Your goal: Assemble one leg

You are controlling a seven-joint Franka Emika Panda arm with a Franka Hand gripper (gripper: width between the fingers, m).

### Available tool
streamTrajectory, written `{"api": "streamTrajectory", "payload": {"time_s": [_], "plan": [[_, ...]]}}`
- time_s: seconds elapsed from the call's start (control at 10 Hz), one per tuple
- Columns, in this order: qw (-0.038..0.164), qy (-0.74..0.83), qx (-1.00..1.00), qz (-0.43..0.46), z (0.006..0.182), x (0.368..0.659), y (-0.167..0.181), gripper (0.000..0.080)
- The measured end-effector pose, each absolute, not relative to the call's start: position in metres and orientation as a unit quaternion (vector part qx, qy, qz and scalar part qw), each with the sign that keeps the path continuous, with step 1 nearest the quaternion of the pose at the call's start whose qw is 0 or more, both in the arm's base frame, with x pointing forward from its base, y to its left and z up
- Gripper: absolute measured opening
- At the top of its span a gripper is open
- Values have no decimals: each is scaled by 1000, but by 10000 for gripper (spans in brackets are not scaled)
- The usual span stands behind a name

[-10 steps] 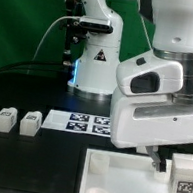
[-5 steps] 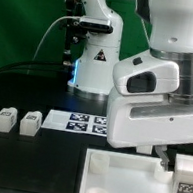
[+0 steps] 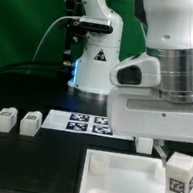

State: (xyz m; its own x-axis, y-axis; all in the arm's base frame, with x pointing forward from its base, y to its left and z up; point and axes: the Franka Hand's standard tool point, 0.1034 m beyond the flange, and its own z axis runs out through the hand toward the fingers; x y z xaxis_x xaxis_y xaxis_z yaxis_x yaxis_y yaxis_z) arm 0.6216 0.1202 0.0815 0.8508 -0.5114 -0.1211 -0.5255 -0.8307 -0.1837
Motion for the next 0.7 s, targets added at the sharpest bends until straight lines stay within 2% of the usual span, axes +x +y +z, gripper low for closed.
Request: {"api": "streamTrajectory", "payload": {"time_s": [0.2, 0.5, 0.7], "plan": [[106, 426, -898, 40, 81, 621, 130, 300], [116, 560, -817, 65, 82, 622, 136, 300], [116, 557, -819, 66, 81, 622, 136, 300]]}}
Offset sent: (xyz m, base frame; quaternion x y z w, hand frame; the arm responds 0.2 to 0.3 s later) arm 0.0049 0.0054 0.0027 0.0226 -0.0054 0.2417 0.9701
